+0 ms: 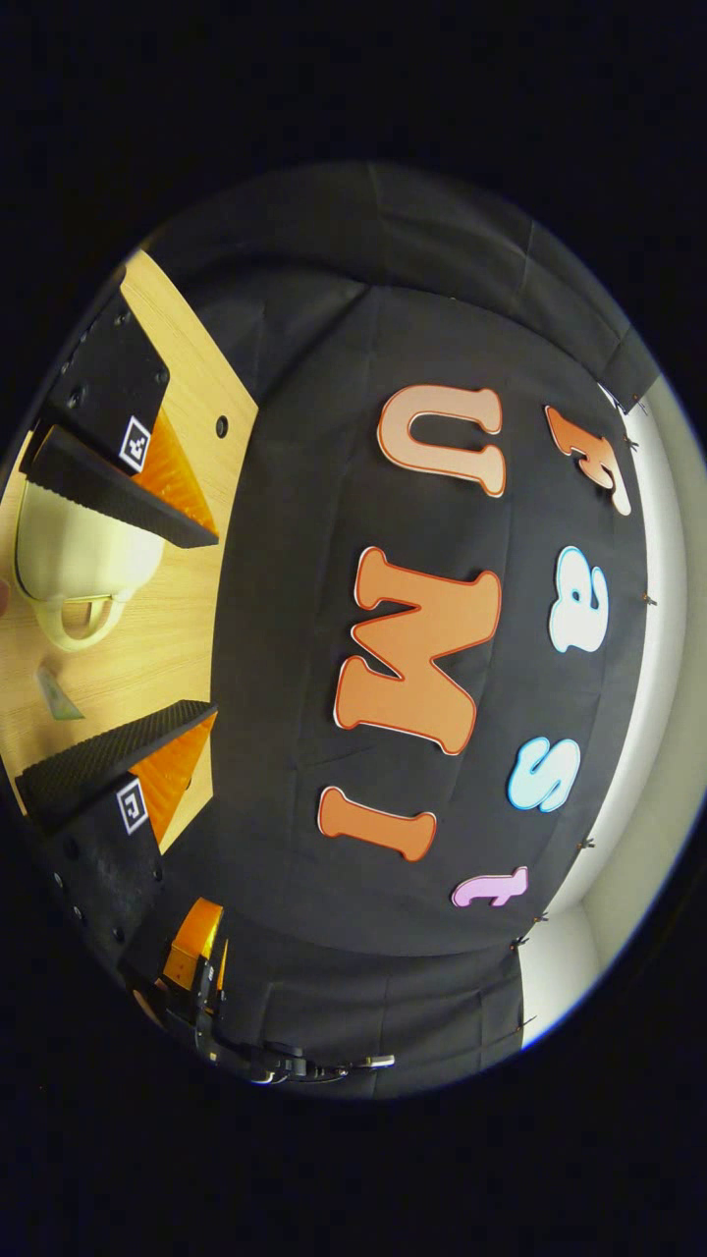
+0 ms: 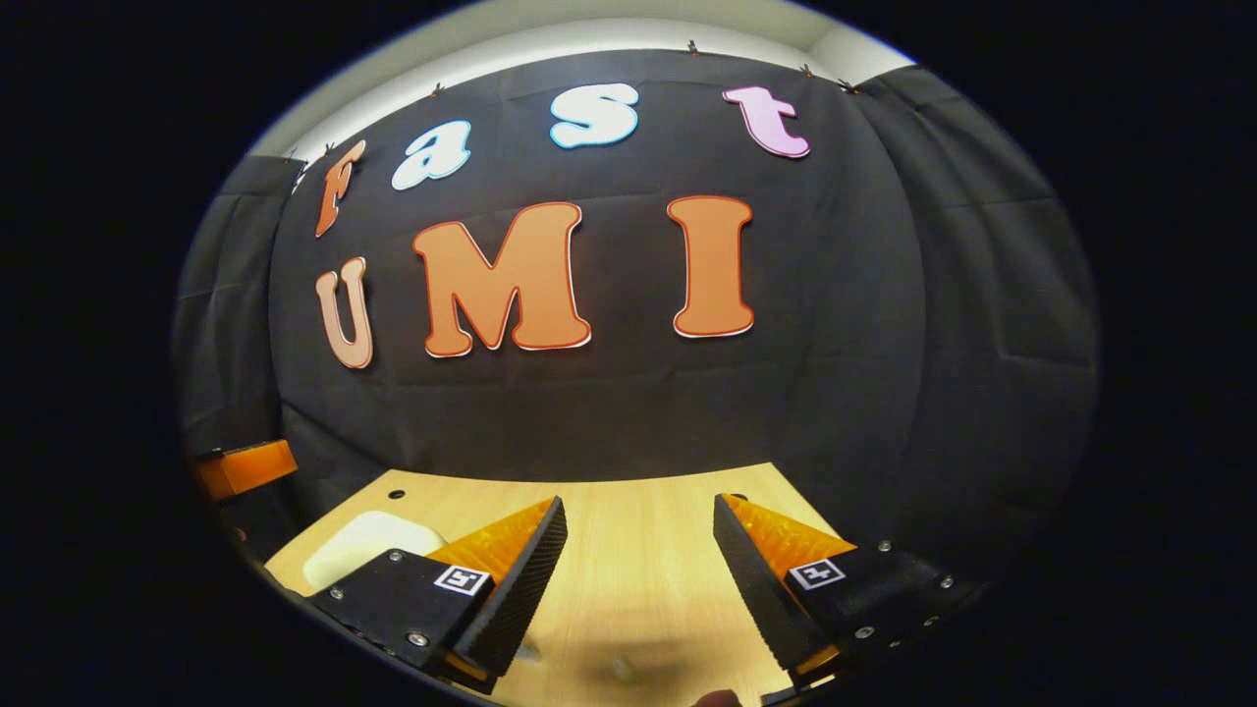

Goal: First open the suitcase, pack the skin care products into it, and then close the suitcase.

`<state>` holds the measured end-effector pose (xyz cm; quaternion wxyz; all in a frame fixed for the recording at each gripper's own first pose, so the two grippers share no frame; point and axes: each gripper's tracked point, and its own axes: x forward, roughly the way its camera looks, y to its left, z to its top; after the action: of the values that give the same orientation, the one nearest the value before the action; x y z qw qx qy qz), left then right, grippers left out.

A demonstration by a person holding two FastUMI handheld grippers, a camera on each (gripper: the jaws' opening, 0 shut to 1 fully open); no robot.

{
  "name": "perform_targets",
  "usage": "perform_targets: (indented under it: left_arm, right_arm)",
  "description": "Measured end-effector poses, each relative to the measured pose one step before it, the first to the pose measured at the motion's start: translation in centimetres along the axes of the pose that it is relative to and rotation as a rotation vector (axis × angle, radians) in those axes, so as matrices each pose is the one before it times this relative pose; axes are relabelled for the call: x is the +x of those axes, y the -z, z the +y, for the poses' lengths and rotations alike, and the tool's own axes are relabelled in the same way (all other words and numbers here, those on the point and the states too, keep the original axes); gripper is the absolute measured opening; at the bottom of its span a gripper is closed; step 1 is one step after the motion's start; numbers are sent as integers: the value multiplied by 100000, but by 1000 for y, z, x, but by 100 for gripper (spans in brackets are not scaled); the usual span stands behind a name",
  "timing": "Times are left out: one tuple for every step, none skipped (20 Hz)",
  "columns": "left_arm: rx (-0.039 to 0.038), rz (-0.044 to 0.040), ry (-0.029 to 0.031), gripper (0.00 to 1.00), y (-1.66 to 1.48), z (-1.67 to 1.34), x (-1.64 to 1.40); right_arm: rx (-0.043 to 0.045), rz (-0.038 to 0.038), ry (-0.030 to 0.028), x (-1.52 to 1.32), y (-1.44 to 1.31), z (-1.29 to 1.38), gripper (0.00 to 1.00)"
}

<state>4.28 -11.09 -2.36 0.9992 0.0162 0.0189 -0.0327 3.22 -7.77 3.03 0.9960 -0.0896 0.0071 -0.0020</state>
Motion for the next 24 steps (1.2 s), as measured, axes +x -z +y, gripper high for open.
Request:
perform_targets:
  left_arm:
    - [113,-124,-357,97,79,54,100]
    - [194,447,-380,97,72,152,93]
    - [605,533,-136,97,346,88,180]
    - [1800,373,321,97,242,50,250]
    - [3307,653,-297,97,544,124,402]
    - [4466,1080,-872,97,547,208,375]
    - [5129,1303,-605,97,838,123,347]
    - [5585,1502,391,97,892,-147,441]
    - [5935,1437,665,97,1027,-534,428]
    - [6237,2328,93,97,1065,-426,507]
    - [7104,2388,684,97,1259,-429,333]
    - [7173,2165,744,97,1182,-741,607]
    - [6416,1383,860,98,1069,-738,570]
    - [5465,2500,2928,98,1356,-1106,276]
    - [4584,2723,2907,98,1214,-1152,376]
    - [4468,2462,3379,98,832,-876,362]
    - [4947,2330,2956,98,698,-992,405]
    - [4668,2075,2973,98,510,-1001,357]
    - [5479,2847,3956,98,921,-1495,502]
    - [5238,2502,3728,98,525,-1275,364]
    - [5060,1545,4042,98,387,-1259,433]
    - [5961,3899,2893,98,758,-1005,428]
    - [6294,1972,1055,99,303,-790,401]
    - [5378,1857,1157,99,-46,-563,433]
  right_arm:
    - [631,591,-336,221,246,115,95]
    - [-153,160,-11,218,33,44,95]
    - [-562,-324,-40,116,32,36,95]
    - [-698,147,229,48,128,48,95]
    - [-648,757,260,62,372,-87,95]
    - [-281,706,35,114,300,-18,95]
    - [263,613,259,0,208,-118,95]
    - [694,777,350,35,365,-91,95]
    - [1077,993,583,57,408,-237,95]
    - [1319,1058,525,-11,501,-245,95]
    - [1140,1312,442,15,519,-278,95]
    - [731,1438,719,-52,596,-325,95]
    - [438,1354,1094,-73,568,-495,95]
    - [438,1066,1177,-127,441,-550,95]
    - [500,1104,1138,-58,498,-619,95]
    - [559,1100,1177,-19,536,-634,95]
    - [548,1196,1308,-25,480,-625,95]
    - [569,761,1325,-147,316,-623,95]
    - [612,571,1303,-48,235,-721,95]
    - [677,658,1223,-119,296,-640,95]
    - [809,573,1054,-74,226,-665,95]
    - [890,646,1076,-28,288,-671,95]
    - [949,669,830,-28,258,-573,95]
    - [864,741,867,-56,235,-669,95]
